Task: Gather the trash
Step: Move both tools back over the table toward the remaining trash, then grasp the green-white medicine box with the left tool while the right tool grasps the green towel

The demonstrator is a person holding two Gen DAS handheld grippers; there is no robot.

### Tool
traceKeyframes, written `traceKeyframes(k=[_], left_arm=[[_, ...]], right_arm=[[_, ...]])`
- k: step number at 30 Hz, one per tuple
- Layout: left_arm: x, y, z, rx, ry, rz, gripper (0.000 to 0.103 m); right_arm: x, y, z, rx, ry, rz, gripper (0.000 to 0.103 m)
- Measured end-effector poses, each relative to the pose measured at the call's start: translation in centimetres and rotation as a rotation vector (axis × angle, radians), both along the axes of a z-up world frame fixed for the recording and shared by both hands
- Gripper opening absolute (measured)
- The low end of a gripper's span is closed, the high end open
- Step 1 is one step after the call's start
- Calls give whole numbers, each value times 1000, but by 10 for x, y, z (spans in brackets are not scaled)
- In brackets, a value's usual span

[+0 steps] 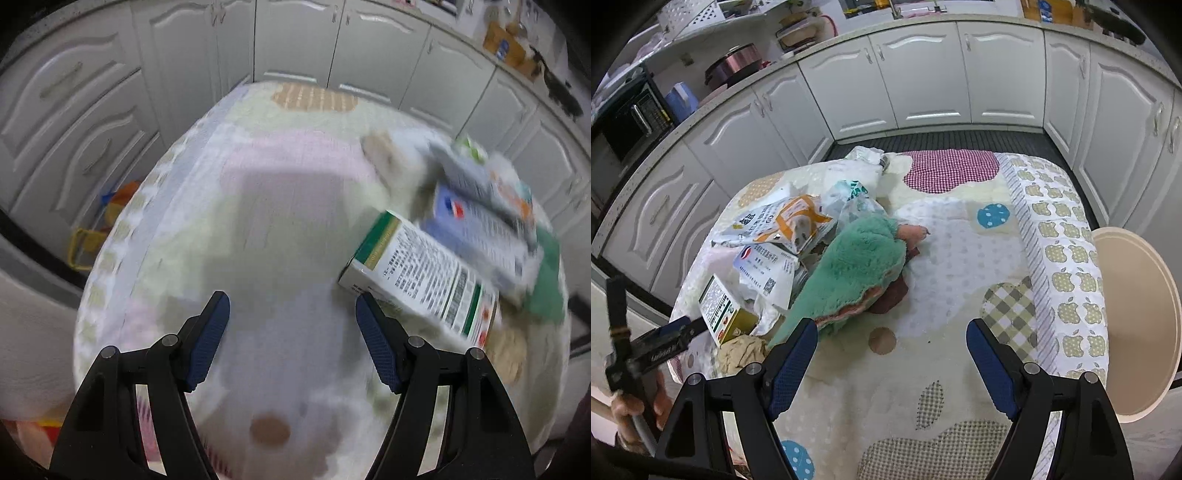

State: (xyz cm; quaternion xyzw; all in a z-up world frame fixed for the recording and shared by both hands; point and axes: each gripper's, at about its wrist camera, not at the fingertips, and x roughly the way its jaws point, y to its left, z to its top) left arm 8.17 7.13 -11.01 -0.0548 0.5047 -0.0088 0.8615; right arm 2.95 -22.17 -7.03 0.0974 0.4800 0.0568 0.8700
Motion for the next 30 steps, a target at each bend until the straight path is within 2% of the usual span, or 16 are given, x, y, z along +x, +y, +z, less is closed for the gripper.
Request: traceKeyframes(k=[3,7,11,15,19,20,26,28,30], left_arm=[[17,8,4,-33,-8,36,70],[9,25,16,-156,-11,71,70],[1,19,24,-221,-10,48,70],[-3,-3,30,-266,-19,7,72],[2,-25,27,-262,-16,18,76],[4,-29,25,-259,-10,15,76],[7,-46,11,-193,8,2,76],[10,-48,8,-185,9,3,76],[12,-48,4,-186,14,10,76]], right_arm=[[3,1,2,-5,0,3,81],[5,0,1,2,-1,4,81],[10,0,-2,18,2,2,81],[13,1,-3,37,6,-1,81],[16,3,-3,62,-1,-14,82],[18,4,-3,73,-4,-18,85],[35,15,-14,120,0,-15,86],[40,16,-21,142,5,-20,82],[42,11,-26,190,0,-30,55]])
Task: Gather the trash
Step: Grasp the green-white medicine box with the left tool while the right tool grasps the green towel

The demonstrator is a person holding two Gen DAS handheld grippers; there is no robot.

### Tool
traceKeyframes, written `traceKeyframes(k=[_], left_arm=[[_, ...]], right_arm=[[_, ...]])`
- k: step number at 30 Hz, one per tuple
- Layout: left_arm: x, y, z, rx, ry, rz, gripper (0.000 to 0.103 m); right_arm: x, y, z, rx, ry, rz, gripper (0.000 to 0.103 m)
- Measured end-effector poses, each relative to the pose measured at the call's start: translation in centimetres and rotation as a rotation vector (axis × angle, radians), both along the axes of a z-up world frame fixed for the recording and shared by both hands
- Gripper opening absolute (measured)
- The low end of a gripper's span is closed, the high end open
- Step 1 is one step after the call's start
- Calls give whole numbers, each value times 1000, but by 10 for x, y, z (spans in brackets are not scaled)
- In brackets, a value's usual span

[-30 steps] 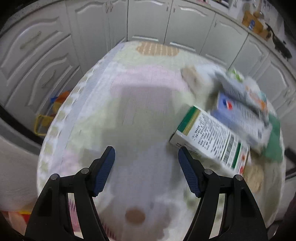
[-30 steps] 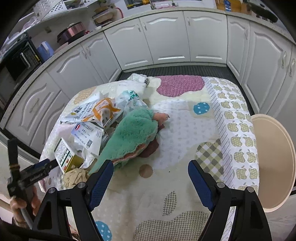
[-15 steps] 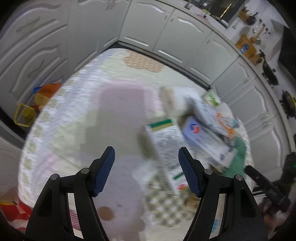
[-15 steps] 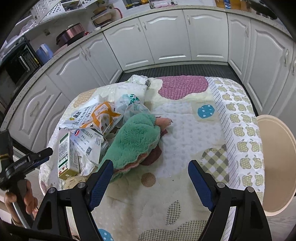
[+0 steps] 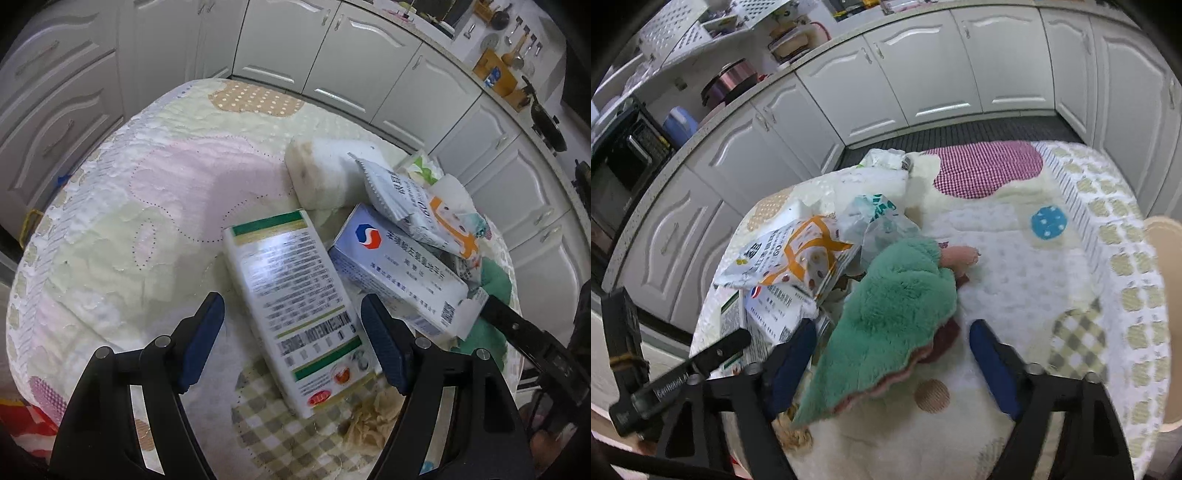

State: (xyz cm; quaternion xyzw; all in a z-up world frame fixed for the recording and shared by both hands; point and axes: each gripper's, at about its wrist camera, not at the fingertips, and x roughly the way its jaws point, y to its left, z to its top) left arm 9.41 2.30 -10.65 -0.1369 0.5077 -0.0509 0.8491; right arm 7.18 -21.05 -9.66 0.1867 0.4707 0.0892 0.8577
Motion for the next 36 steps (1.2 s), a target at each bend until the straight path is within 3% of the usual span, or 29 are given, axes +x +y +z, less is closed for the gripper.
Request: traceKeyframes(k=[4,5,6,11,17,19,21,22,25,29,31,33,36], left_arm=[[3,1,-2,8,-22,-4,75],[3,2,-1,8,-21,-12,68],[2,3,0,1,-22,-21,68],[-7,14,6,-17,-20,-54,62],[-28,27,21,33,-36,-95,60],[-33,30,25,45,-40,-95,60],[-36,32,26,49,-44,-96,60],[-37,32,26,54,-46,-94,60],[-38,33,22,69,-42,-82,60],[-36,30,14,78,-36,-73,60],[-33,28,9,103,-29,-63,60],[-29,28,3,96,-10,-58,61],[-25,31,-4,75,4,-40,61]], right_arm=[[-9,-8,4,10,-35,10,35],[-13,-10,8,5,-50,11,28],[-19,-13,14,-1,-68,11,22],[-43,-29,29,-18,-104,13,15],[-54,-39,26,-32,-47,21,15],[-52,-44,25,12,-43,-26,21],[-45,-42,23,48,-45,-54,57],[-42,-38,24,44,-49,-54,64],[-22,-21,20,12,-40,-34,68],[2,-9,-4,124,31,10,68],[5,-7,-13,170,41,29,48],[0,-5,-12,147,23,39,36],[-12,-10,-3,121,-9,49,30]])
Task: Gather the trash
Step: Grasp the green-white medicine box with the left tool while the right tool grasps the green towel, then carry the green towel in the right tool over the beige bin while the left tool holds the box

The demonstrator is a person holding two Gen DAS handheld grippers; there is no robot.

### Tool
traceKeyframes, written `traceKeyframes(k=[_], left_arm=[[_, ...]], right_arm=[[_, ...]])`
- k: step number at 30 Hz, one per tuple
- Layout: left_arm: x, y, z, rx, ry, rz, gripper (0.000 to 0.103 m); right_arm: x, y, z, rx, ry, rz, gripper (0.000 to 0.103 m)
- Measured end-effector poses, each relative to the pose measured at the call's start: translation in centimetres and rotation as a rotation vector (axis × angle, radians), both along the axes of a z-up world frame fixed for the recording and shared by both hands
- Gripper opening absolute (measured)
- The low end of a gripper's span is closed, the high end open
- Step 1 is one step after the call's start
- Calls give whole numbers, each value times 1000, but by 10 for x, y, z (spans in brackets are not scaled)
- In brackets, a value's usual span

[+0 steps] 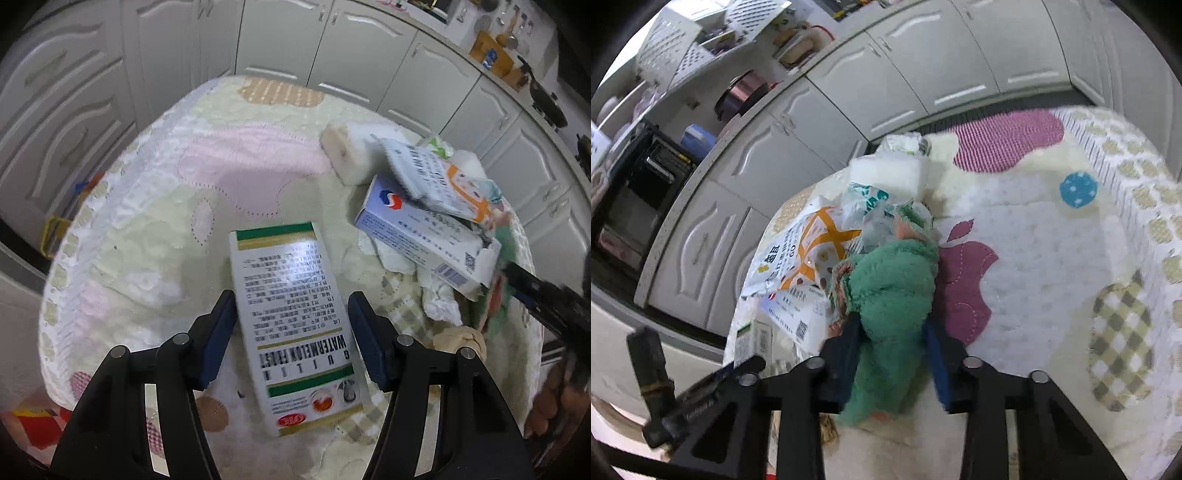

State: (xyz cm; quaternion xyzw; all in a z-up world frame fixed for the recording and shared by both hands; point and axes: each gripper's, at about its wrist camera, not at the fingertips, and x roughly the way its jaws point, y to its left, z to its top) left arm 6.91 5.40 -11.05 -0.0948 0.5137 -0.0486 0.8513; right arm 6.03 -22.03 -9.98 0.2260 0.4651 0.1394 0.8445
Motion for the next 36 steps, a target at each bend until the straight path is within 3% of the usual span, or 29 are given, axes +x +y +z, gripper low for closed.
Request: traceKeyframes(k=[4,8,15,22,36], left_arm=[[-1,-3,0,24,-23,-13,59],[-7,-3,6,-7,-20,-35,55],[-27,-18,42,7,-99,-94,55],[-39,-61,70,25,-161,-185,55],[-47,-177,90,54,-218,-387,54]], right_arm=[[-23,-14,17,-21,-52,-10,29],[-44,-30,27,-43,-72,-20,29],[-73,-60,36,-24,-96,-72,29],[-89,-83,48,-27,-123,-118,29],[-122,-138,68,-76,-166,-243,29]])
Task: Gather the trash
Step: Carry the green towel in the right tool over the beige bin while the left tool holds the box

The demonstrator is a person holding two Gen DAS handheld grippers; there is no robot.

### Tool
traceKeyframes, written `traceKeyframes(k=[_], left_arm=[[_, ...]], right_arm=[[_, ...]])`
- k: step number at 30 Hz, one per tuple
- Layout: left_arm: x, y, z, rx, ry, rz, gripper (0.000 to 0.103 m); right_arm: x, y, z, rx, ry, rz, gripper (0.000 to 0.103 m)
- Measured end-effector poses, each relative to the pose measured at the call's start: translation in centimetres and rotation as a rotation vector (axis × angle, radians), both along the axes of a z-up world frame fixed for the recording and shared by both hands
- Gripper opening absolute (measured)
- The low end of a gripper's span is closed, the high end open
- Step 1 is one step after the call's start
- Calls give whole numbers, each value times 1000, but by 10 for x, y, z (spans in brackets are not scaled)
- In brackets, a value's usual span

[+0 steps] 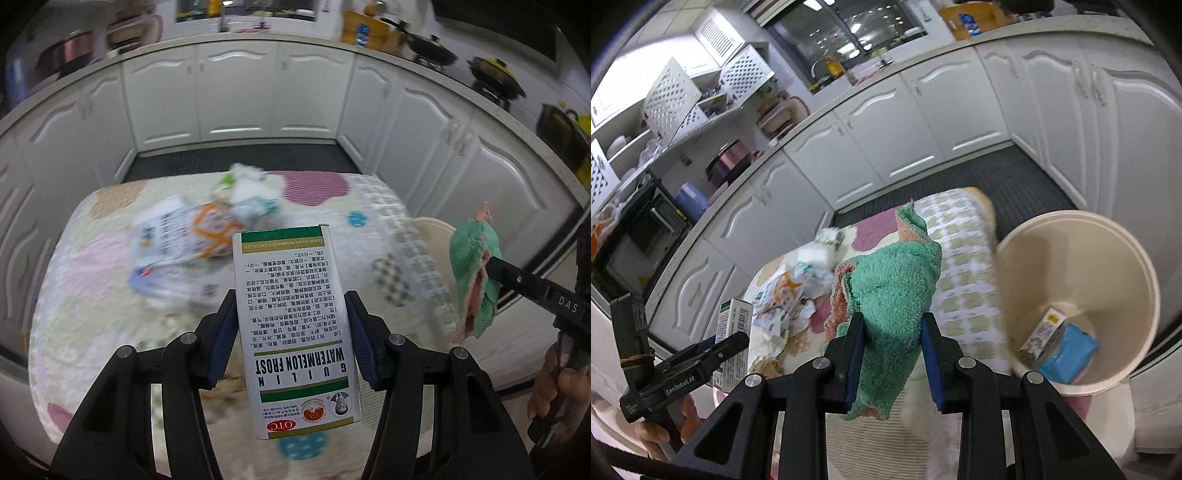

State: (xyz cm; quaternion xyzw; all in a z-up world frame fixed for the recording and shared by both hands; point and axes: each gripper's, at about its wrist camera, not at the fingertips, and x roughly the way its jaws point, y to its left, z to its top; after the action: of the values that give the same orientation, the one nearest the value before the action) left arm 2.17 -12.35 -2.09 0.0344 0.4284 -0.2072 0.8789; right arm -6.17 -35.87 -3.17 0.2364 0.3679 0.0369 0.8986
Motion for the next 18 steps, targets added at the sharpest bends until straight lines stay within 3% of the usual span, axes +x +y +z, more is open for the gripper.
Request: traceKeyframes(k=[18], left_arm=[[15,-124,-14,12,30,-173,54]], right_arm=[[-25,-84,-13,-4,37,-174,29]])
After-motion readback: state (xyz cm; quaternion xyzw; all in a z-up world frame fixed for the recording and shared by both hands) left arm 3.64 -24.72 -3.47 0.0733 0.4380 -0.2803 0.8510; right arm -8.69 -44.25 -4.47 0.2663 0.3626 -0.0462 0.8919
